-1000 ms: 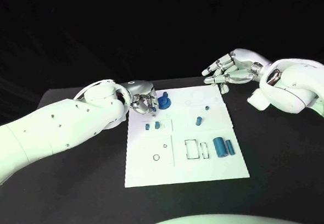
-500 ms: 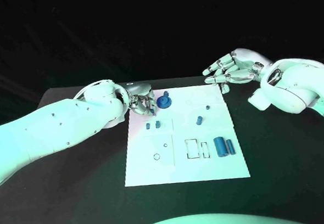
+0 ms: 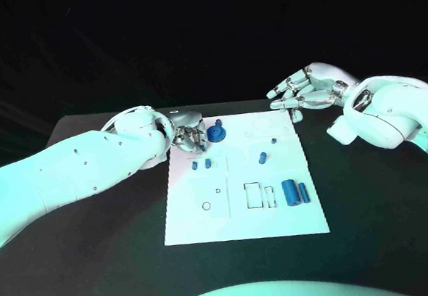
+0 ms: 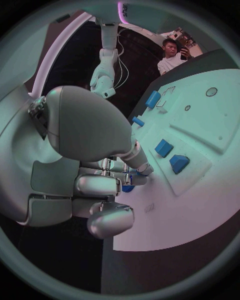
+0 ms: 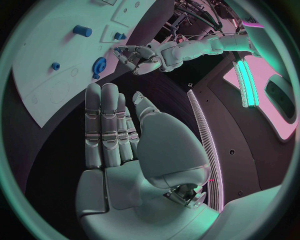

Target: Assemble the parts on the task board

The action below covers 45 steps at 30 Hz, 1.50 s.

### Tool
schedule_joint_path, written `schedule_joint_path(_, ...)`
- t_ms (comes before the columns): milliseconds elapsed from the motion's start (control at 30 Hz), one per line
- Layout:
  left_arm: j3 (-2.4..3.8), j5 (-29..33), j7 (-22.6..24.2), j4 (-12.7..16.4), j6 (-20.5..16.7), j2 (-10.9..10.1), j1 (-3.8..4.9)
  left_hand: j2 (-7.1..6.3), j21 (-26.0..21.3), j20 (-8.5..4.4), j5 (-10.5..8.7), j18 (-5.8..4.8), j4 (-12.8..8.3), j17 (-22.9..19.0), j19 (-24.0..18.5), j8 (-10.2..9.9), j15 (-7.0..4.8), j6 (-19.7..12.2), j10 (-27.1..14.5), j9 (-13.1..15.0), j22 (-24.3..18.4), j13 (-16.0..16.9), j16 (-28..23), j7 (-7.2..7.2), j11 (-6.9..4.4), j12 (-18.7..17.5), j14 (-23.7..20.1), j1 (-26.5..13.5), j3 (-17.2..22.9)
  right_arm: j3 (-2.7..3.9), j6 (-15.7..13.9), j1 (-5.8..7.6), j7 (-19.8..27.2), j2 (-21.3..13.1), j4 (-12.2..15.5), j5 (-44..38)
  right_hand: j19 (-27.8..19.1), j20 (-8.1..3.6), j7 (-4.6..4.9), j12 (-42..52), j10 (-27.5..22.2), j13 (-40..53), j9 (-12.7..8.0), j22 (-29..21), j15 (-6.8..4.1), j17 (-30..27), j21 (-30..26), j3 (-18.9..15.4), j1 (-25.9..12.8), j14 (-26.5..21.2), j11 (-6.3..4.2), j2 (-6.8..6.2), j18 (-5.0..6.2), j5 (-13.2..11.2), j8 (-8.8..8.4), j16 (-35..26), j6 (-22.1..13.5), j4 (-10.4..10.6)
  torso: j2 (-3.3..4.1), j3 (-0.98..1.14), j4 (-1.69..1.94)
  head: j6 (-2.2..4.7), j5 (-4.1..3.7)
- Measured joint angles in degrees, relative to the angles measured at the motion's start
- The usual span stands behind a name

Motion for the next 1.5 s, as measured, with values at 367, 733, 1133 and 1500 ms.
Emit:
schedule_joint_path(367, -0.08, -0.12, 0.04, -0.79, 0.12, 0.9, -0.02, -0.01, -0.28, 0.0, 0.0, 0.0, -0.17, 0.0, 0.0, -0.2, 0.0, -0.01, -0.08, 0.05, 0.0, 0.03, 0.0, -0.01, 0.09, 0.0, 0.0, 0.0, 0.17, 0.01, 0.03, 0.0, 0.02, 0.03, 0.03, 0.01, 0.0, 0.0, 0.0, 0.0, 0.0, 0.0, 0.0, 0.0, 0.0, 0.0, 0.0, 0.0, 0.0, 0.0, 0.0, 0.0, 0.0, 0.0, 0.0, 0.0, 0.0, 0.0, -0.01, -0.01, -0.01, -0.2, -0.02)
schedule_joint_path(733, -0.17, -0.36, -0.1, -1.54, 0.84, 1.35, 0.02, 0.22, -0.61, 0.0, 0.0, 0.01, -0.17, -0.17, 0.0, -0.43, 0.2, -0.12, -0.09, 0.01, -0.01, 0.08, 0.0, -0.11, 0.09, -0.34, 0.2, -0.24, 0.17, 0.01, 0.06, 0.0, 0.04, 0.01, 0.07, 0.01, 0.0, 0.0, 0.0, 0.0, 0.0, 0.01, 0.0, 0.01, 0.0, 0.0, -0.19, 0.0, 0.0, 0.0, 0.0, 0.0, 0.0, 0.0, 0.0, 0.0, 0.0, 0.0, -0.03, -0.01, 0.01, -0.38, -0.05)
schedule_joint_path(1133, -0.25, -0.68, -0.39, -1.28, 1.94, 1.1, -0.05, 0.22, -0.61, 0.0, 0.0, 0.0, -0.31, -0.17, 0.0, -0.63, 0.2, 0.13, -0.09, 0.14, -0.01, 0.27, 0.0, 0.13, 0.1, -0.35, 0.2, -0.24, 0.3, 0.01, 0.08, 0.0, 0.05, -0.02, 0.06, 0.01, 0.0, 0.0, 0.0, 0.0, 0.0, 0.01, 0.0, 0.01, 0.0, 0.0, -0.19, 0.0, 0.0, 0.0, 0.0, 0.0, 0.0, 0.0, 0.0, 0.0, 0.0, 0.0, -0.07, -0.02, 0.08, -0.48, -0.06)
schedule_joint_path(1500, -0.3, -0.68, -0.4, -1.27, 2.08, 1.07, -0.02, 0.04, -1.3, 0.21, 0.0, 0.01, -0.31, -0.68, 0.2, -0.93, 0.25, -0.55, -1.08, 0.14, -0.01, 0.34, -0.24, 0.74, 0.42, -0.69, 0.21, -1.3, 0.3, 0.01, 0.12, 0.0, 0.07, 0.03, 0.01, 0.01, 0.22, -0.22, 0.0, 0.0, 0.0, -0.15, 0.0, -0.13, 0.0, 0.0, -0.19, 0.0, 0.0, 0.0, 0.0, 0.0, 0.0, 0.0, 0.0, 0.0, 0.0, 0.0, -0.07, -0.04, 0.05, -0.51, 0.12)
